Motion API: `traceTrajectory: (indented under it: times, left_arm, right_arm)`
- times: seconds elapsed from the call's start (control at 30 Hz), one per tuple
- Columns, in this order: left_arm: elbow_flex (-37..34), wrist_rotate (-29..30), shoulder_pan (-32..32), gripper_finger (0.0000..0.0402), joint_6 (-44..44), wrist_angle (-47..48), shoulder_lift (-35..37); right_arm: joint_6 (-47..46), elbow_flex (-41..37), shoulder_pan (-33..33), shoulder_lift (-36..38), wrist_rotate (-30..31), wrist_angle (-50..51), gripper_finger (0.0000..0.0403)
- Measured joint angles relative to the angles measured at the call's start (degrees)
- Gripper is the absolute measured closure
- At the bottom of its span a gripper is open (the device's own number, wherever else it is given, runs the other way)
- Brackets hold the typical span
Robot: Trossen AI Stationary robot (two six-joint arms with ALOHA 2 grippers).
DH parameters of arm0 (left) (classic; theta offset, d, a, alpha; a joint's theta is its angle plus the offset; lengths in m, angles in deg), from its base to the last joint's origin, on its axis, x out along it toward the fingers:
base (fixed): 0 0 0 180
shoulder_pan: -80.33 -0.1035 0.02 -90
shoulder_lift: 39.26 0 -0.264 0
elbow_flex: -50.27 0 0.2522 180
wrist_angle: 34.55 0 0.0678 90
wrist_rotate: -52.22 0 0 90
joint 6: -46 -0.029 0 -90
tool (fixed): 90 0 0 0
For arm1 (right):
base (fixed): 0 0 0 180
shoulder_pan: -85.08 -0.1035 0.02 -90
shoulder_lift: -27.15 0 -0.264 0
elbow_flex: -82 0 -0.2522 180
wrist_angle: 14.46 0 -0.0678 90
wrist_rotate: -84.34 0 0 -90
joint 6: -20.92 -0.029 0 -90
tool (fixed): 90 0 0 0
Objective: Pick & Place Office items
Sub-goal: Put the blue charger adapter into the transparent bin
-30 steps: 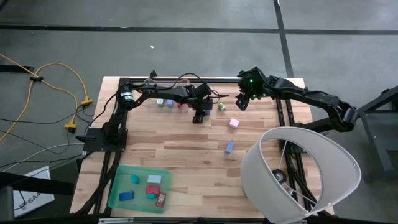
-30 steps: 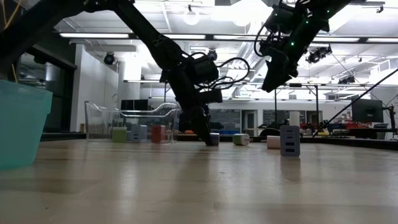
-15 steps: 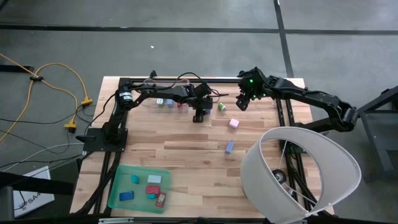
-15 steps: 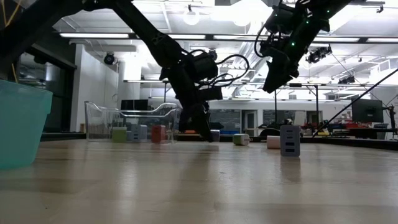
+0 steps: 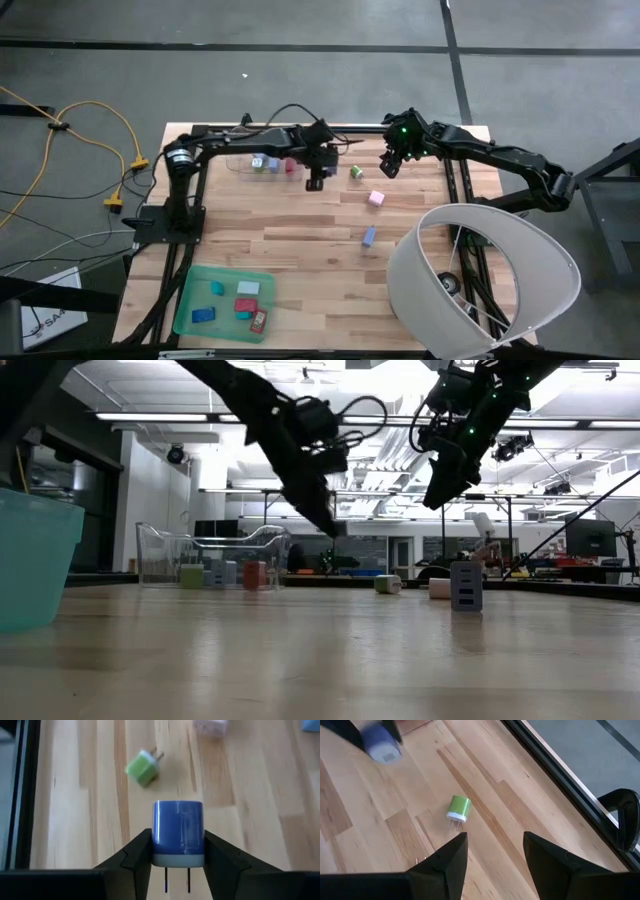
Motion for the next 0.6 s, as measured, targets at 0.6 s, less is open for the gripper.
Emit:
traceTrajectory:
  times: [0.6]
  left_arm:
    - [-0.01, -6.65, -14.52, 0.0260, 10.79, 19.61, 13.32]
  right_arm:
    - [0.04, 0.00, 0.00, 0.00, 0.00, 0.04, 0.0223]
